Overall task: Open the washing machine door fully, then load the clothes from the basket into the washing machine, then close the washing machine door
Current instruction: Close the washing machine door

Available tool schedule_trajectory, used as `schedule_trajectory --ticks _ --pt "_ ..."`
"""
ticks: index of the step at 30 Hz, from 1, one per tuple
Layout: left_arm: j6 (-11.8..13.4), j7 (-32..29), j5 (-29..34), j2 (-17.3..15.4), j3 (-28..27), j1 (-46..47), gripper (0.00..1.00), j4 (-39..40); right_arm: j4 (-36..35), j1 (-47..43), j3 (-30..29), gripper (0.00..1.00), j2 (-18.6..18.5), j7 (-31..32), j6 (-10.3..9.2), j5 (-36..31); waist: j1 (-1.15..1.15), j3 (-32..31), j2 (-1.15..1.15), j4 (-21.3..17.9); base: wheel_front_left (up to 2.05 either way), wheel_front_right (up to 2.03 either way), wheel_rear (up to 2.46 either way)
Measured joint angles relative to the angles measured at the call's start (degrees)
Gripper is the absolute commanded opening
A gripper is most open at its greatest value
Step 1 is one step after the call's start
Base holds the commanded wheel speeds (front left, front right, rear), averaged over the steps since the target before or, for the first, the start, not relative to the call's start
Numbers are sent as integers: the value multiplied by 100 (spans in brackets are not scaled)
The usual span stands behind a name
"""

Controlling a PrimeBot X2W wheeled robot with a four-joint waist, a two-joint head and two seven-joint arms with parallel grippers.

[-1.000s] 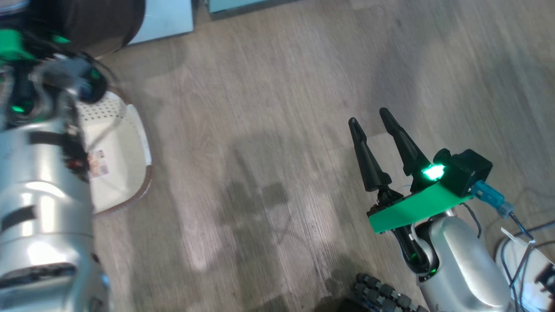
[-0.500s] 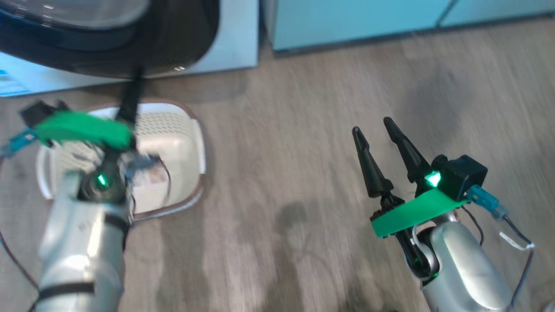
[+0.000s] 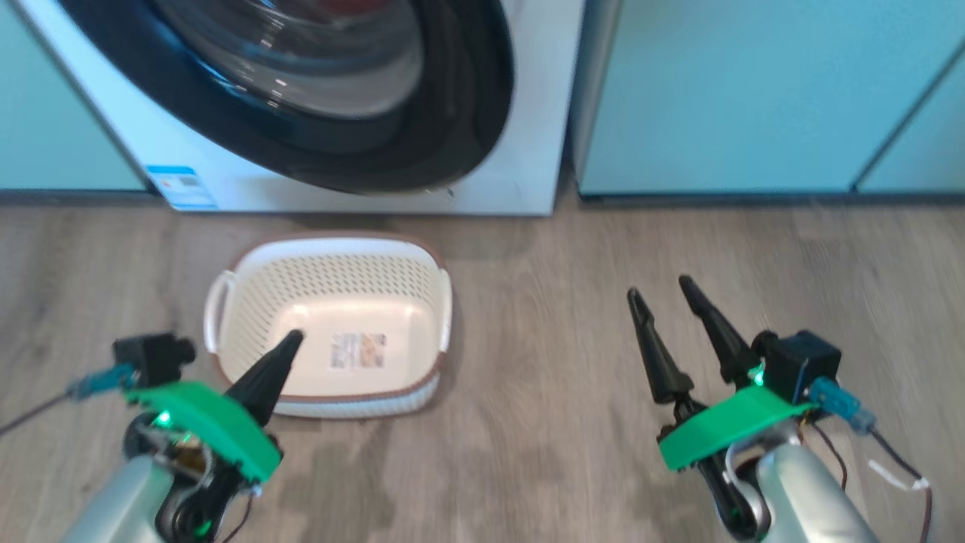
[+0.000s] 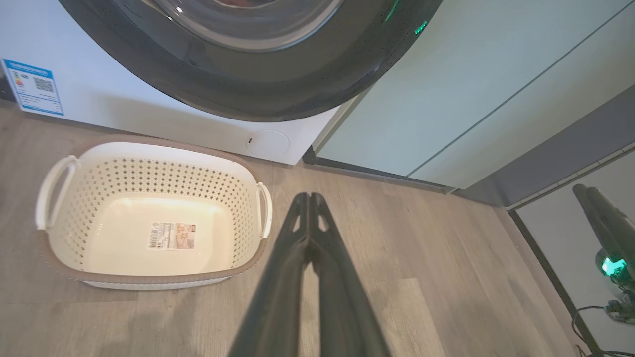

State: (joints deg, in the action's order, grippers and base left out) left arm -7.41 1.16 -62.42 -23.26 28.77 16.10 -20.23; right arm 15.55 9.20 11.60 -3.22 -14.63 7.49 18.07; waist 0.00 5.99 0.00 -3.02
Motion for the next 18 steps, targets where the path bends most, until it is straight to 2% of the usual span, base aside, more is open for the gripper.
schedule_trajectory --ticks 4,7,8,12,16,18 --pt "14 882 526 -196 53 -309 0 53 38 -207 0 100 0 0 0 -1 0 -324 0 252 0 0 0" --pt "287 1250 1034 -191 -36 -533 0 103 43 -309 -11 100 0 0 0 -1 0 -523 0 419 0 0 0" --pt "432 1304 1372 -143 -248 -684 0 240 42 -321 -20 100 0 0 0 -7 0 -623 0 514 0 0 0" --pt "712 1310 2357 332 -1288 -1044 0 954 19 -321 -13 100 1 0 0 -93 0 -745 0 620 0 0 0" --pt "672 1313 3329 1005 -2139 -1534 0 1528 -42 -330 -14 100 1 0 0 -93 0 -773 0 610 0 0 0" --pt "511 1313 3777 1282 -2424 -1757 0 1714 -43 -335 -9 100 1 0 0 -93 0 -773 0 586 0 0 0"
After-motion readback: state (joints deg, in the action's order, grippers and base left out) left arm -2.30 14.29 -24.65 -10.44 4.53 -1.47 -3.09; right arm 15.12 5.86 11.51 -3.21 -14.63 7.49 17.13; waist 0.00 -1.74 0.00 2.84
